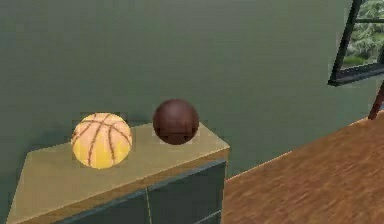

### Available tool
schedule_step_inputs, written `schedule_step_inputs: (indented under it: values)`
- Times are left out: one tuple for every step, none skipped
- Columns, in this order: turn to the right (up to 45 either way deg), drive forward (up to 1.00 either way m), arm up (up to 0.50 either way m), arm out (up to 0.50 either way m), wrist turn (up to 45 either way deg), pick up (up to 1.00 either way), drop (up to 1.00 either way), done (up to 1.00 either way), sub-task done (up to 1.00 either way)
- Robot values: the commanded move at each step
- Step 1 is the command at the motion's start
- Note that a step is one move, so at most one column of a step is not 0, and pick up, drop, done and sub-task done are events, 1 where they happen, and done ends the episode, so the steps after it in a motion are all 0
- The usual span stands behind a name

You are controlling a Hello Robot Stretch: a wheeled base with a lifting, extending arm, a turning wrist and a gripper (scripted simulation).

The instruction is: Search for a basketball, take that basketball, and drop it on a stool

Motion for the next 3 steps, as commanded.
schedule_step_inputs:
  values:
    - [27.0,0.0,0.0,0.0,0.0,0.0,0.0,0.0,0.0]
    - [0.0,0.85,0.0,0.0,0.0,0.0,0.0,0.0,0.0]
    - [-9.0,0.0,0.0,0.0,0.0,0.0,0.0,0.0,0.0]
